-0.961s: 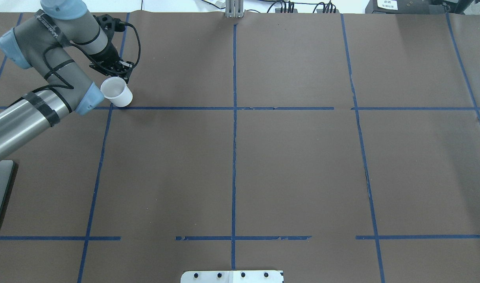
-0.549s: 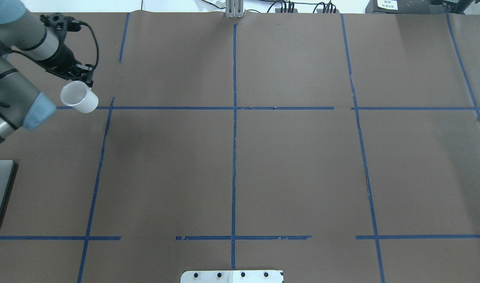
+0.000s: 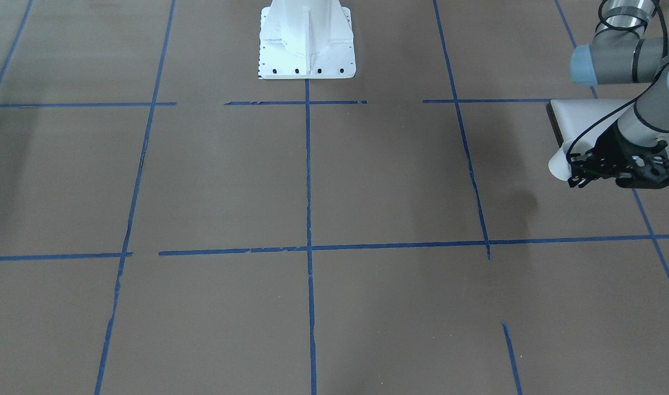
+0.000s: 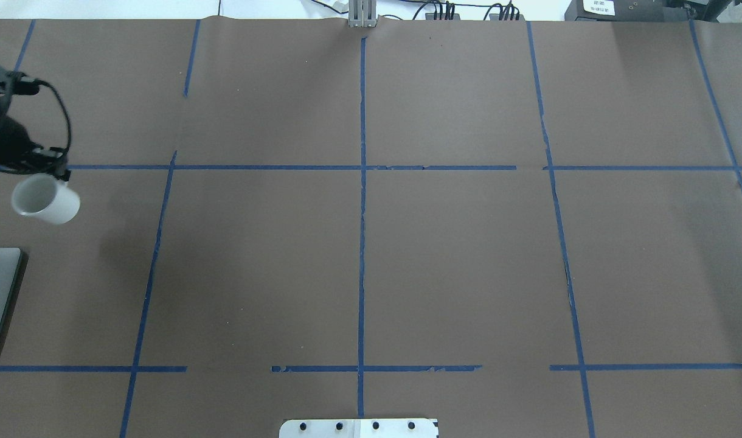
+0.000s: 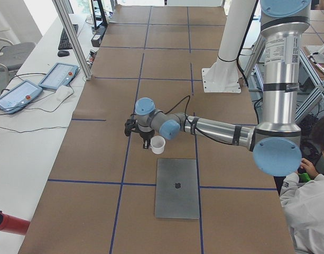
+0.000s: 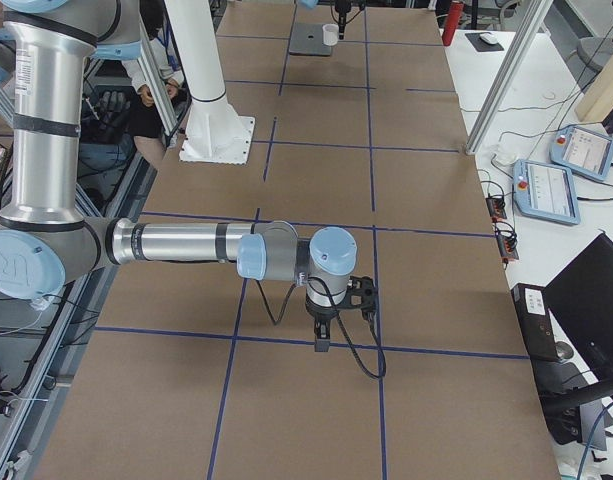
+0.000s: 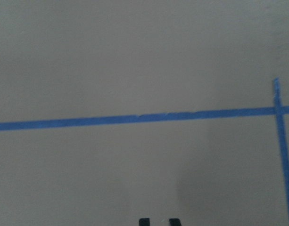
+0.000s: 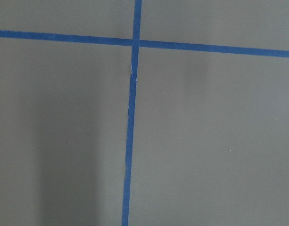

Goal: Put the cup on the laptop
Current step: 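Lift the mug and carry it with the left gripper toward the laptop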

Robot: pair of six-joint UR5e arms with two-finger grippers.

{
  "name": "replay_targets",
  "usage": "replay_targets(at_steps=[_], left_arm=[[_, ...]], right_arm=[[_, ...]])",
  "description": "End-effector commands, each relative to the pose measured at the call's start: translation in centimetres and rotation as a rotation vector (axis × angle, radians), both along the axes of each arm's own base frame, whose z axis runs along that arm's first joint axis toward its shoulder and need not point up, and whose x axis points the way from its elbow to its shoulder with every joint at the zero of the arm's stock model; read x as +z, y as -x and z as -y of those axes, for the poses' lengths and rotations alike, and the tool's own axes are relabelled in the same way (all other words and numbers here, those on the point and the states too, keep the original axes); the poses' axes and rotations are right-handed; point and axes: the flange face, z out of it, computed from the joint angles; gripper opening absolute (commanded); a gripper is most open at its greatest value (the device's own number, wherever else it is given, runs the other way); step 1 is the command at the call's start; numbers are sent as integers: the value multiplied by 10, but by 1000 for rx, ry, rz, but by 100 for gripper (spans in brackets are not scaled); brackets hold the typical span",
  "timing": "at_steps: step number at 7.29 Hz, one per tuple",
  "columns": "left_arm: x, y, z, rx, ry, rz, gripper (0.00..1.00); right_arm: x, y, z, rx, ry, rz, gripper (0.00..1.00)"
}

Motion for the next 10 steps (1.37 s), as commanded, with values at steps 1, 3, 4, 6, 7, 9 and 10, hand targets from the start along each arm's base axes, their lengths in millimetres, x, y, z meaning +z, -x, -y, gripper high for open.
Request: replay_targets(at_steps=[1, 3, 4, 6, 7, 9, 10], left_arm=[[68, 51, -65, 2, 0, 9, 0], [102, 57, -80, -46, 5, -7, 0], [126, 58, -85, -78, 19, -19, 0], [125, 57, -84, -89, 9, -33, 0], [124, 55, -82, -89, 7, -34, 0], [129, 54, -81, -87, 15, -28, 0], [128, 53, -79, -85, 13, -31, 0]], right_arm=[[0, 0, 0, 0, 1, 0, 100], [1, 0, -1, 0, 1, 0, 100], [1, 0, -1, 0, 1, 0, 100], [1, 0, -1, 0, 2, 0, 100], [1, 0, -1, 0, 1, 0, 100], [1, 0, -1, 0, 2, 0, 100], [1, 0, -1, 0, 1, 0, 100]])
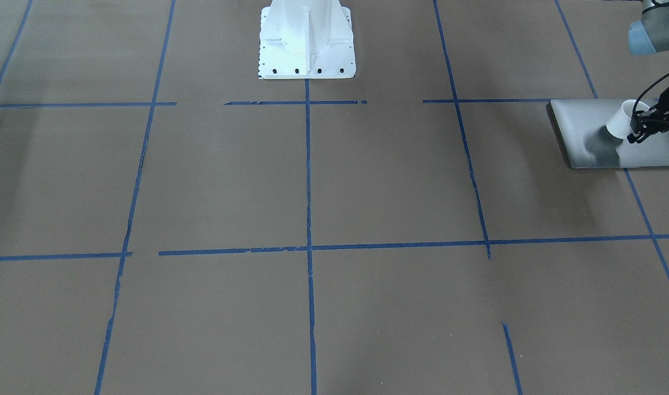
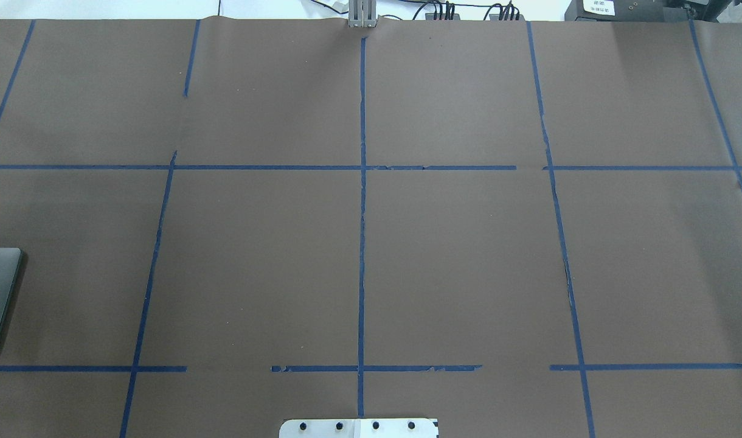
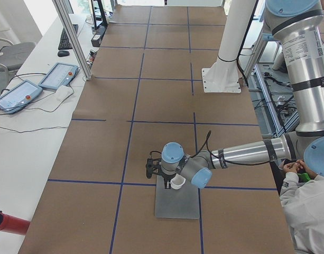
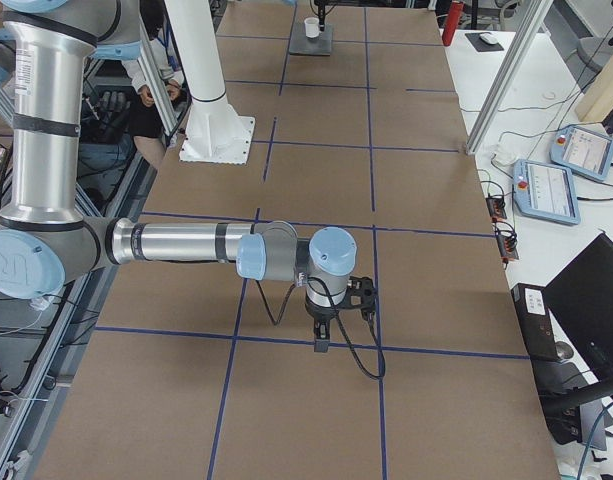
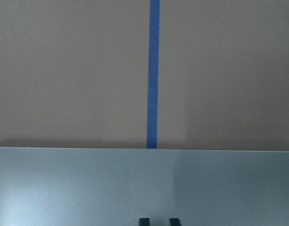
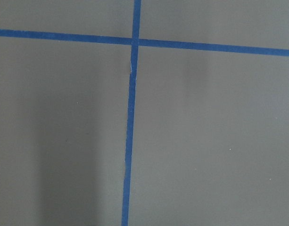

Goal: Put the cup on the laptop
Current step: 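Lower the mug onto the silver laptop lid and open the left gripper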

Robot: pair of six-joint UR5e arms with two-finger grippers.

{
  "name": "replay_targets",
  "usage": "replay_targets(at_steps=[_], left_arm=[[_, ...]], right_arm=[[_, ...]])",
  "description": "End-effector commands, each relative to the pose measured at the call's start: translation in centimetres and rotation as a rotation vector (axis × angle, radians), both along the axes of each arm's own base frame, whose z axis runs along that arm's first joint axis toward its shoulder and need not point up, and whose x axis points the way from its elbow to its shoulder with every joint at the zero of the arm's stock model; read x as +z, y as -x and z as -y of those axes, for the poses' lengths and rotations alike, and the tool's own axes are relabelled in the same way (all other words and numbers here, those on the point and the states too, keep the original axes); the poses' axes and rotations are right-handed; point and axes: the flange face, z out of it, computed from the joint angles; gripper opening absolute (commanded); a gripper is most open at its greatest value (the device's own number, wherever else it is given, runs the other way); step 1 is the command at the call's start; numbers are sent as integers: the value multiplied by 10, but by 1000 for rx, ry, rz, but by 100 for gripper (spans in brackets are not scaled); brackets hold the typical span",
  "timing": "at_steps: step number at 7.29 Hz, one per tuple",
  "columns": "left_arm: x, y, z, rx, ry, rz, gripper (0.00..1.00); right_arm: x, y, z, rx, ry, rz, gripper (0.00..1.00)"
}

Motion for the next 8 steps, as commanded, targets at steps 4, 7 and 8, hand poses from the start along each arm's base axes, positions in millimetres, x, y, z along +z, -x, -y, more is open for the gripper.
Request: replay_targets(at_steps=[4, 7, 8], left_arm=[[7, -4, 6, 6, 19, -1, 5], [6, -5, 7, 13, 21, -13, 100], [4, -5, 7, 15, 16, -16, 100]], right_arm=[[0, 0, 0, 0, -1, 0, 100], [0, 0, 0, 0, -1, 0, 100], [0, 0, 0, 0, 0, 0, 100]])
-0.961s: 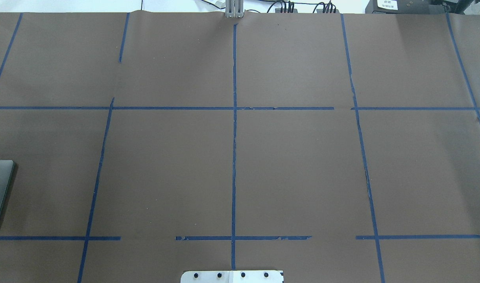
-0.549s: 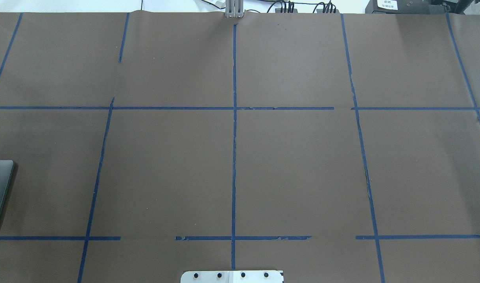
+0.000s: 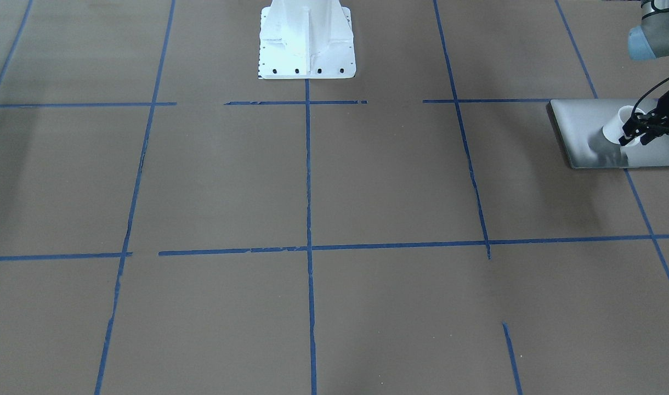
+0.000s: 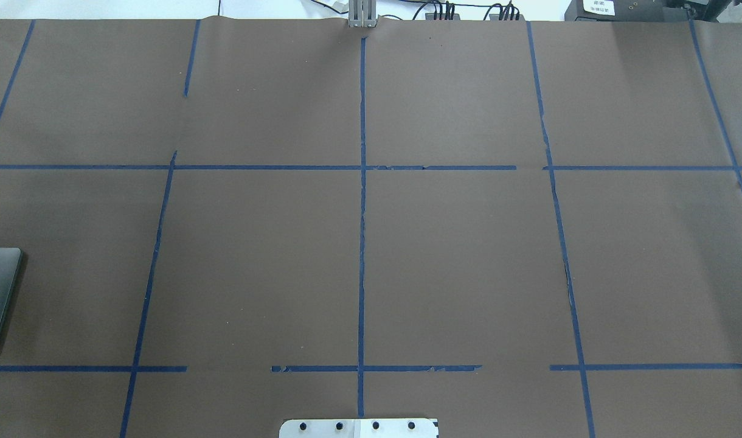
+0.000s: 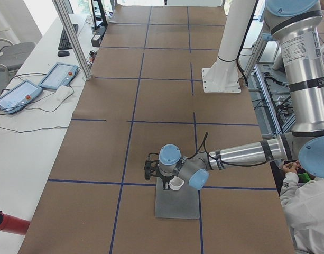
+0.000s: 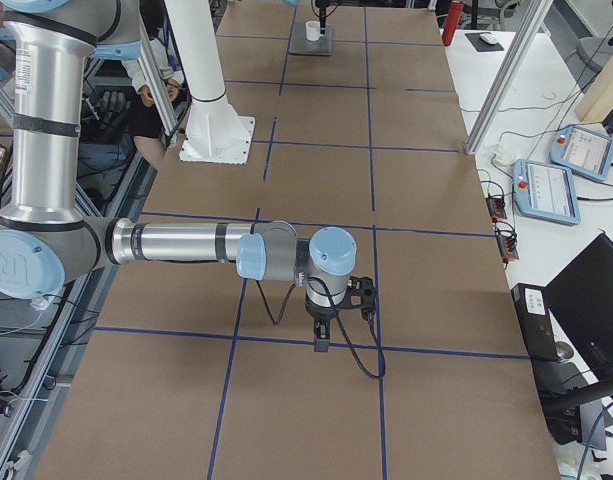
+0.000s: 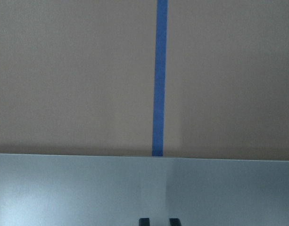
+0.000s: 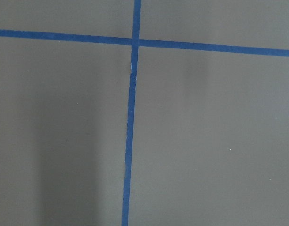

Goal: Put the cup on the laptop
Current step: 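Lower the mug onto the silver laptop lid and open the left gripper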

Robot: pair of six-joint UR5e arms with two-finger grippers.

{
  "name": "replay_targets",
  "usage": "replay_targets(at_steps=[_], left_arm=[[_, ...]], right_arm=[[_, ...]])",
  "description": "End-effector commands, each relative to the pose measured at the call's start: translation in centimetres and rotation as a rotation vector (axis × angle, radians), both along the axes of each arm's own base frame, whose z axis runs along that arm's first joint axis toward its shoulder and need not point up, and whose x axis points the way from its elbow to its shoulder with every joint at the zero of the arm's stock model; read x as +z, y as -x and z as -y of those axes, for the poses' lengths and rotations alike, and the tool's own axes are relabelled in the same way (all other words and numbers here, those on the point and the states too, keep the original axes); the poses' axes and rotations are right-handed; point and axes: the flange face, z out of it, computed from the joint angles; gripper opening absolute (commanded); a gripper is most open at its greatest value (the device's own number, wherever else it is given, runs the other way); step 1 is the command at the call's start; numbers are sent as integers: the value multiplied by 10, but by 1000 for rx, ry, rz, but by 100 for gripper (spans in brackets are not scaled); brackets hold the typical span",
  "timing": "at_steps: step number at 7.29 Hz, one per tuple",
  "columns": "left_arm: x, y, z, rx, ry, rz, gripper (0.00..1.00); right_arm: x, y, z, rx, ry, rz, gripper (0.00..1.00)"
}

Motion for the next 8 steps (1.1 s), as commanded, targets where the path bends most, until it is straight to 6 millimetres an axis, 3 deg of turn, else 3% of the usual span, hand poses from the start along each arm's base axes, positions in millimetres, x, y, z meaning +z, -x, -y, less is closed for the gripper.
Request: replay_targets(at_steps=[1, 3, 6, 7, 8], left_arm=[[-5, 1, 1, 3, -9, -9, 100], [-27, 6, -2, 21, -11, -97, 100], [-30, 70, 3, 47, -65, -50, 100], [-45, 110, 7, 19, -50, -18, 100], [-76, 123, 8, 50, -17, 16, 100]], right_arm=[[0, 0, 0, 0, 0, 0, 100], [0, 0, 0, 0, 0, 0, 100], [0, 0, 0, 0, 0, 0, 100], [0, 0, 0, 0, 0, 0, 100], [-1, 0, 1, 0, -2, 0, 100]])
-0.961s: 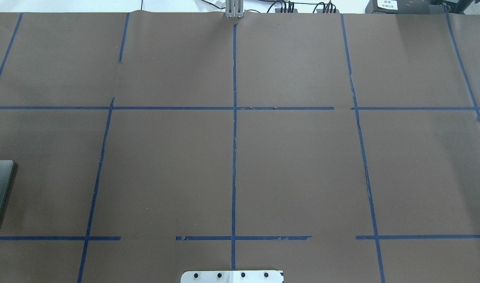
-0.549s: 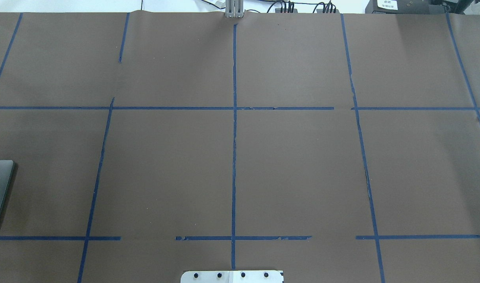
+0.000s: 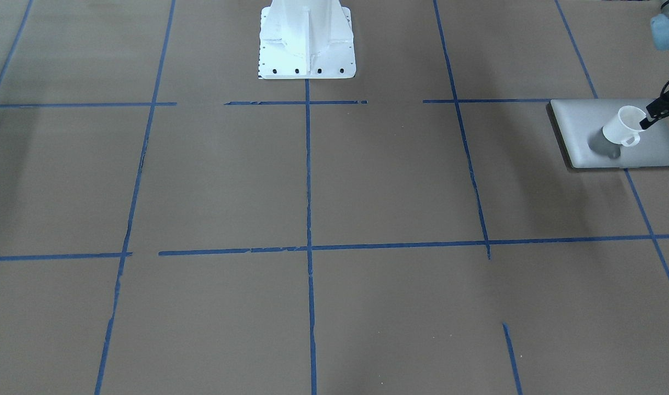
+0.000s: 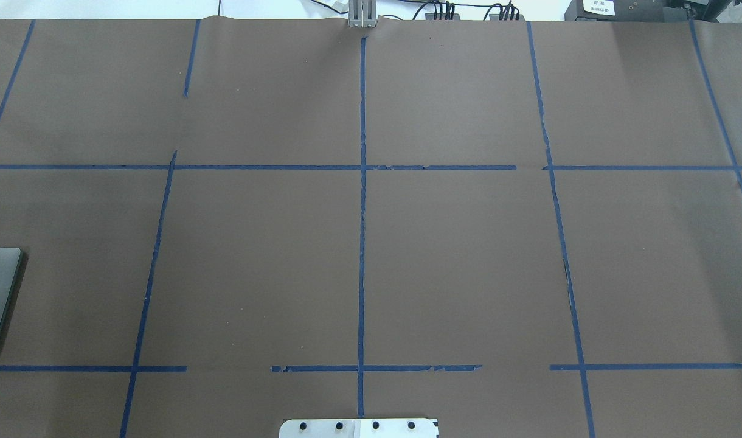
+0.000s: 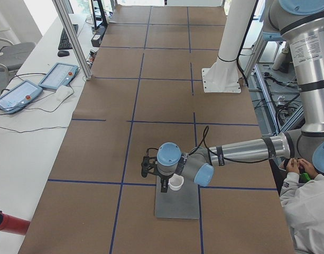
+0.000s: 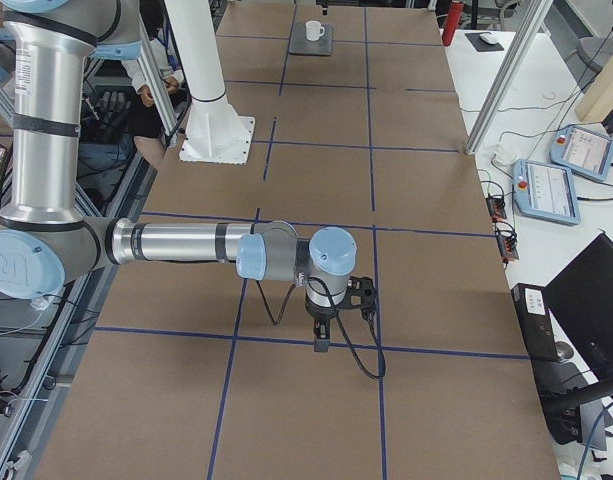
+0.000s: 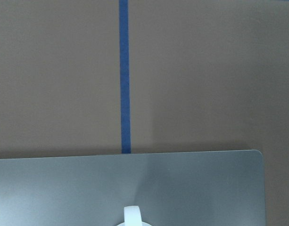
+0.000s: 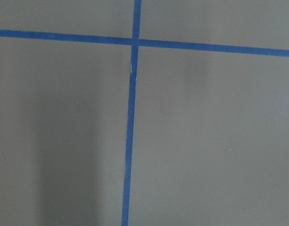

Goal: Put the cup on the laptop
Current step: 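Lower the mug onto the silver laptop lid and open the left gripper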

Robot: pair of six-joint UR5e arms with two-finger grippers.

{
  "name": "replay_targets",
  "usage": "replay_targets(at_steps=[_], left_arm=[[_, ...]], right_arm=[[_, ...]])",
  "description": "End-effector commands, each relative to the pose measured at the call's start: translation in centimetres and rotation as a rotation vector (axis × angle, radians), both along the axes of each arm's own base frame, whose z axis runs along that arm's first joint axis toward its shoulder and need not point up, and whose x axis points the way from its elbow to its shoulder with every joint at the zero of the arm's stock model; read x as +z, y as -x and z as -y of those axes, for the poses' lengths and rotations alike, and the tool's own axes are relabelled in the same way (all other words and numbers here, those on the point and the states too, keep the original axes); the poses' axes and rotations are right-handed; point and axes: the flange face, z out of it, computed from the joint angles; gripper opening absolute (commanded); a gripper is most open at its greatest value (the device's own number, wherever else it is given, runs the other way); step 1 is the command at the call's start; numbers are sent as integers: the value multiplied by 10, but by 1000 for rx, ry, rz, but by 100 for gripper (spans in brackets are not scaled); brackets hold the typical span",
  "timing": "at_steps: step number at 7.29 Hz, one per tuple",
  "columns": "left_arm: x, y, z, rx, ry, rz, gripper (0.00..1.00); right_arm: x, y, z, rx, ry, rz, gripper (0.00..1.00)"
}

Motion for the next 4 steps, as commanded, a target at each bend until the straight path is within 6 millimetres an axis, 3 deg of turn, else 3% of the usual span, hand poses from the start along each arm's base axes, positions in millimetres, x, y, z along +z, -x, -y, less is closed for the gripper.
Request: replay_targets(at_steps=[1, 2, 3, 4], left_arm=[[-63, 47, 5, 20, 51, 139, 100], [-91, 74, 27, 24, 22, 182, 100], [-94, 89, 27, 49, 13, 179, 100], [-92, 89, 25, 51, 17, 171, 100]], right_arm=[[0, 0, 0, 0, 0, 0, 100], [-1, 0, 1, 0, -1, 0, 100], [0, 0, 0, 0, 0, 0, 100], [0, 0, 0, 0, 0, -2, 100]])
